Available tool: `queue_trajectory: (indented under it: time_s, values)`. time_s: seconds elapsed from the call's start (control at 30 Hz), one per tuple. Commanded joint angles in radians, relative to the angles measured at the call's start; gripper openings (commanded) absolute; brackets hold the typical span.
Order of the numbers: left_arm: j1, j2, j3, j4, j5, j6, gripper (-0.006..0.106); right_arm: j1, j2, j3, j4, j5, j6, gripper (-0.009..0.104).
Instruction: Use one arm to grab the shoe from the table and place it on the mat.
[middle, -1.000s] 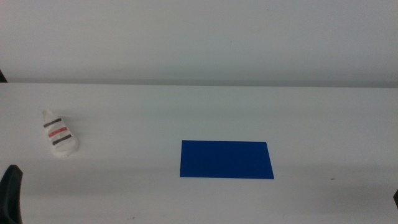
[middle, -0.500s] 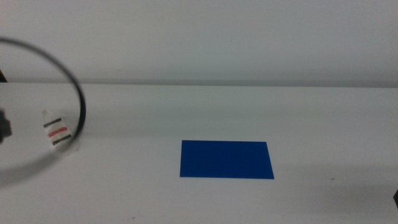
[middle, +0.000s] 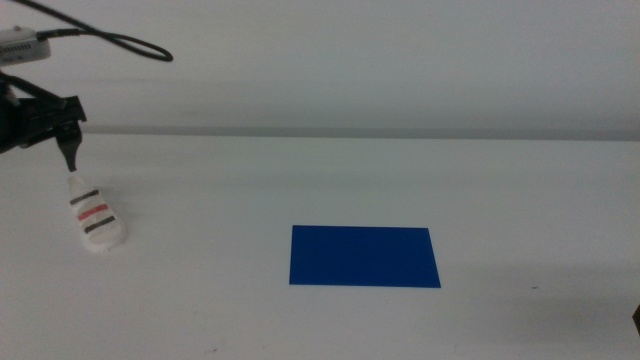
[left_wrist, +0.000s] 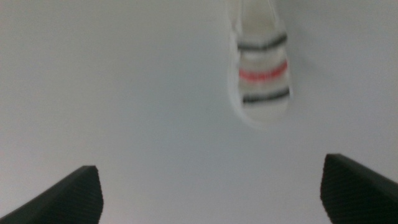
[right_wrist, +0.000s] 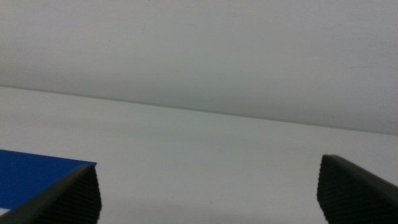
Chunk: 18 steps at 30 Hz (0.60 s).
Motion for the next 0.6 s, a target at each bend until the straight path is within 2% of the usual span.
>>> queue_trajectory:
  time_s: [0.0, 0.37, 0.57]
  values:
    - [0.020, 0.099, -0.073, -0.027, 0.051, -0.017, 0.094, 0.000, -0.038, 0.043, -0.003, -0.007, 0.000, 0.093]
    - [0.022, 0.271, -0.094, -0.118, -0.135, -0.017, 0.094, 0.000, -0.038, 0.043, -0.003, -0.007, 0.000, 0.093]
    - [0.024, 0.314, -0.094, -0.111, -0.187, -0.027, 0.094, 0.000, -0.038, 0.043, -0.003, -0.007, 0.000, 0.093]
